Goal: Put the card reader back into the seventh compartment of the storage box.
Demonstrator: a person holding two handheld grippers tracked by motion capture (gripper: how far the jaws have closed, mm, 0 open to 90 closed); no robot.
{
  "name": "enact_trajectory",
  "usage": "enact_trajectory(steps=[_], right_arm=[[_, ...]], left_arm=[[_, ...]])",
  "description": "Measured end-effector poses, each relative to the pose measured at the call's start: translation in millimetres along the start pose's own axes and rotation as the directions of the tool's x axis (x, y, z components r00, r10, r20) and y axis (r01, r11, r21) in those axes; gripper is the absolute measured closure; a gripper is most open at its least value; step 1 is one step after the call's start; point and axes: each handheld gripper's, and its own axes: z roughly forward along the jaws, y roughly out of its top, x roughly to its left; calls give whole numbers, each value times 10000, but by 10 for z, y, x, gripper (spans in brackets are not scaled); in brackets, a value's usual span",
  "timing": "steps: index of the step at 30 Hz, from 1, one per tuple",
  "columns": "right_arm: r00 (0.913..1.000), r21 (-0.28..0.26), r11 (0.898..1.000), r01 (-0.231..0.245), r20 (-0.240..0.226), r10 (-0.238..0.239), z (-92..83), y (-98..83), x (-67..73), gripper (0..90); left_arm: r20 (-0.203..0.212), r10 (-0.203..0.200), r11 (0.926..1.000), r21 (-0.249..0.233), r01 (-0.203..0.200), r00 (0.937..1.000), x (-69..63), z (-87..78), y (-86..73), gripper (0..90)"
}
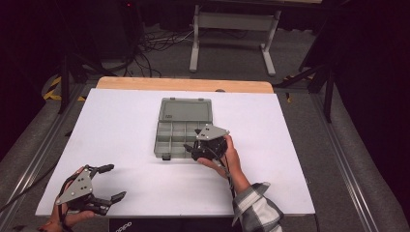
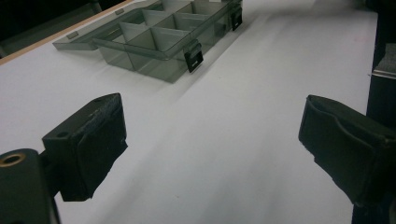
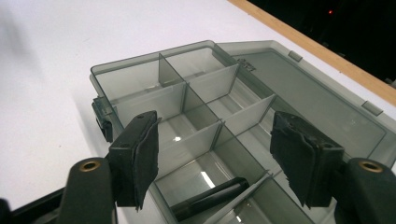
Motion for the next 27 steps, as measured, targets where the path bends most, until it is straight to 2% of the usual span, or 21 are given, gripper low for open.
enact_trajectory(steps=[8,10,11,27], right_arm=[[9994,-213,9993,300,200,-296,-53,43,47,336],[9993,-269,9992,296,223,-290,-61,49,50,333],[9988,-422,9986,309,399,-293,-83,61,62,331],[9960,-1289,9905,478,814,-375,-276,148,121,281]], left_arm=[[0,56,10000,25,-56,10000,6,2,1,83],[-3,56,10000,34,-56,10000,5,2,1,82],[-10,1,10000,-14,-2,10000,1,-1,0,81],[-94,139,9999,-14,-140,9999,7,-14,5,80]])
